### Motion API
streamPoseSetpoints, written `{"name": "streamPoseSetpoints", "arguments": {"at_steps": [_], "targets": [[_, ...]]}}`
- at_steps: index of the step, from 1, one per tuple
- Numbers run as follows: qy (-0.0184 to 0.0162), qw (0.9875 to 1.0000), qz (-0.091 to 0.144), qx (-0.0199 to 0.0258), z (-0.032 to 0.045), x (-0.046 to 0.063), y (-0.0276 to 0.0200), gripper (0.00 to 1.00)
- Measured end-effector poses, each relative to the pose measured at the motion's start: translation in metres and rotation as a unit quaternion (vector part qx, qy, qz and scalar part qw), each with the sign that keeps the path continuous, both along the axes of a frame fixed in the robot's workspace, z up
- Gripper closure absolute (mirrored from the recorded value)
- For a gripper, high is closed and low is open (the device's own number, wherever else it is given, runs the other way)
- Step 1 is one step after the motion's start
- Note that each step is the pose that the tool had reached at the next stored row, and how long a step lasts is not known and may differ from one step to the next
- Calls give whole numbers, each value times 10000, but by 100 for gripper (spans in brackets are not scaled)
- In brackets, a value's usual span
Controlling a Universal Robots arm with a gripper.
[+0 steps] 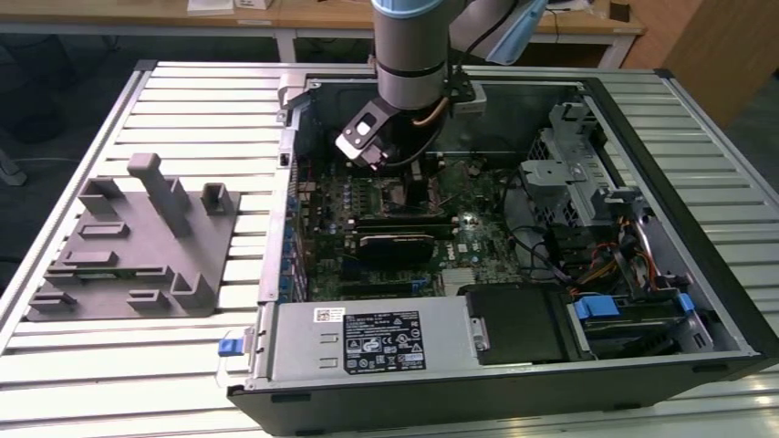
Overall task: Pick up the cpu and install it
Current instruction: 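Place the cpu into insertion slot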
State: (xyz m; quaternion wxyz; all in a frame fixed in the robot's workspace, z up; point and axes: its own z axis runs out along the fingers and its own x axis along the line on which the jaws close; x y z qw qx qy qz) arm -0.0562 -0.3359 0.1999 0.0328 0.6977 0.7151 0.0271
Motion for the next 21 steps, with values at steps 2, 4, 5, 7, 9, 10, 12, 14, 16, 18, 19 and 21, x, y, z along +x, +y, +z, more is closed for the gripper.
{"name": "streamPoseSetpoints", "arguments": {"at_steps": [2,4,5,7,9,10,12,14,16,18,19,21], "targets": [[0,10000,0,0,35,0,0,38],[0,10000,0,-1,65,0,0,38],[-1,10000,0,0,68,0,0,38],[-1,10000,0,0,68,0,0,38],[-1,10000,0,1,68,0,0,38],[-1,10000,0,0,68,0,0,38],[-1,10000,0,0,68,0,0,38],[-1,10000,0,0,68,0,0,40],[-1,10000,0,0,68,0,0,46],[-1,10000,0,0,68,0,0,58],[-1,10000,0,0,68,0,0,58],[-1,10000,-1,0,68,0,0,69]]}}
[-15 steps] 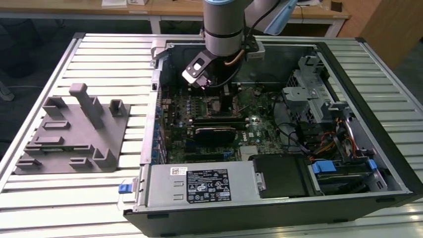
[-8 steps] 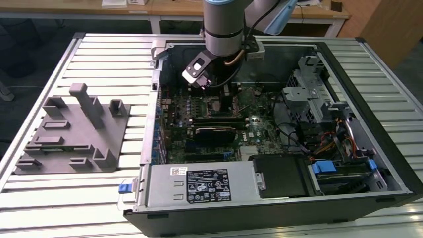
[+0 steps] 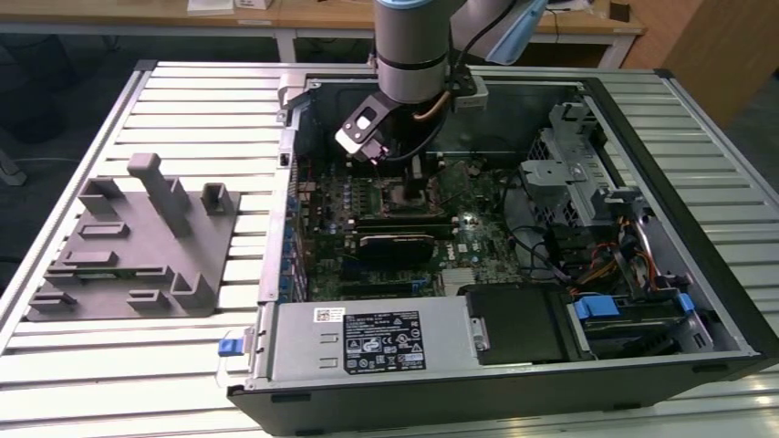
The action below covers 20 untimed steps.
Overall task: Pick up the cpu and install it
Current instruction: 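Place the cpu into insertion slot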
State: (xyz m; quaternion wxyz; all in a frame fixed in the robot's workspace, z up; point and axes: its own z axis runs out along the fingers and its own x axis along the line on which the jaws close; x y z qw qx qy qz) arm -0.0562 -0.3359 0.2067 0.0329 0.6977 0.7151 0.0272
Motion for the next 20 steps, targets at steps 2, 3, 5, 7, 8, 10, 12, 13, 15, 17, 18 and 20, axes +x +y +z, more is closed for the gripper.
{"name": "streamPoseSetpoints", "arguments": {"at_steps": [2,3,5,7,8,10,12,13,15,17,18,20], "targets": [[0,10000,0,0,0,0,0,76],[0,10000,0,0,0,0,0,82],[0,10000,0,0,0,0,0,87],[0,10000,0,0,0,0,0,89],[0,10000,0,0,0,0,0,89],[0,10000,0,0,0,0,0,89],[77,10000,0,1,-2,3,0,89],[129,9999,0,0,-1,5,0,89],[131,9999,-1,-1,-1,4,0,89],[132,9999,-1,-1,-1,4,0,89],[130,9999,-1,1,-10,5,1,89],[131,9999,-1,1,-38,5,0,89]]}}
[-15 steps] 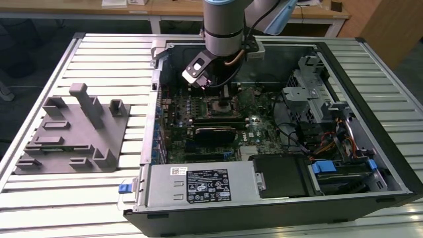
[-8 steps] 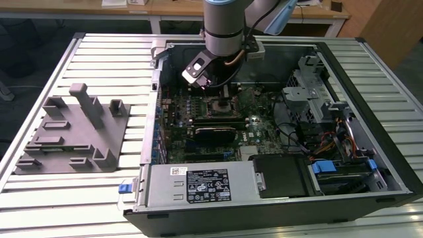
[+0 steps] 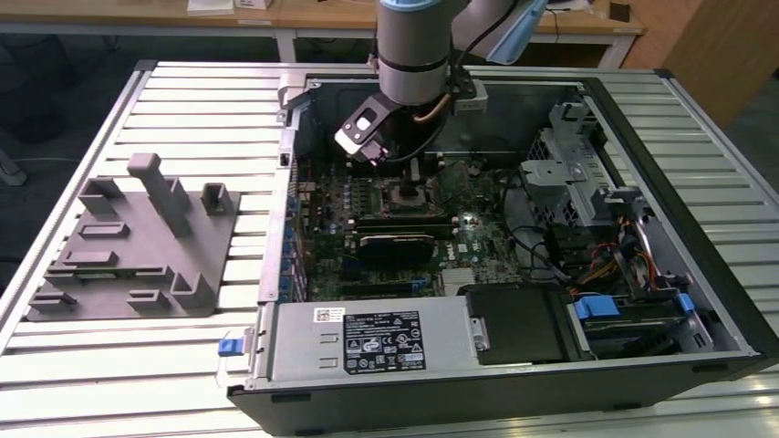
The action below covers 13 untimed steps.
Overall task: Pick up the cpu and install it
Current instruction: 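Place the cpu into insertion slot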
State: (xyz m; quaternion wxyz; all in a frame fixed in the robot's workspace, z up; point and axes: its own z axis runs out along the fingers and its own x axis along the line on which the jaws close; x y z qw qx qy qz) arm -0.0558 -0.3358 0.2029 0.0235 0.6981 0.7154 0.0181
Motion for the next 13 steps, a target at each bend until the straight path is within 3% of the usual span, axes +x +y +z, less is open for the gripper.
{"name": "streamPoseSetpoints", "arguments": {"at_steps": [13], "targets": [[1,10000,0,1,-57,0,-1,89]]}}
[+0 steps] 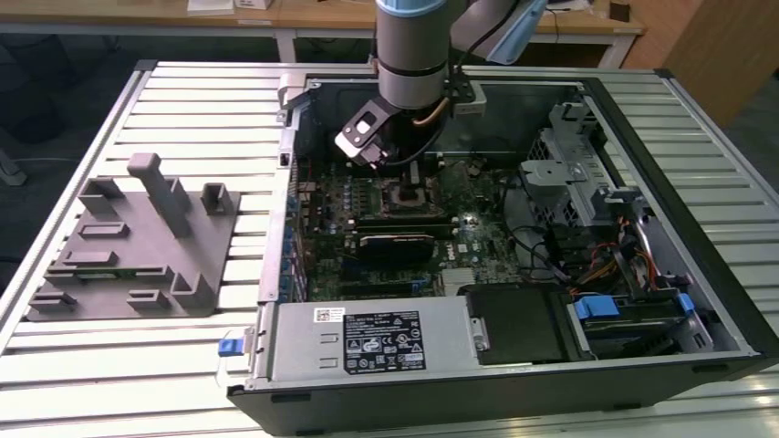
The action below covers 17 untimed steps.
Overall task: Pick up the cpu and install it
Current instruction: 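Place the cpu into insertion slot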
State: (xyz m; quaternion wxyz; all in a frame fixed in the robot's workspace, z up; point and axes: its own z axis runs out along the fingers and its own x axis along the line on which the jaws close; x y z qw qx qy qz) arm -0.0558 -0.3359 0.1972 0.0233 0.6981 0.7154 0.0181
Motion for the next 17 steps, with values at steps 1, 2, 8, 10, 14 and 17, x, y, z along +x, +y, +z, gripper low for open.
{"name": "streamPoseSetpoints", "arguments": {"at_steps": [1,2,8,10,14,17], "targets": [[0,10000,0,0,0,0,0,89],[0,10000,0,0,2,0,0,89],[-12,10000,0,2,110,1,1,89],[-15,10000,0,1,139,0,0,89],[-24,10000,0,1,232,0,0,89],[-38,10000,0,1,338,0,0,89]]}}
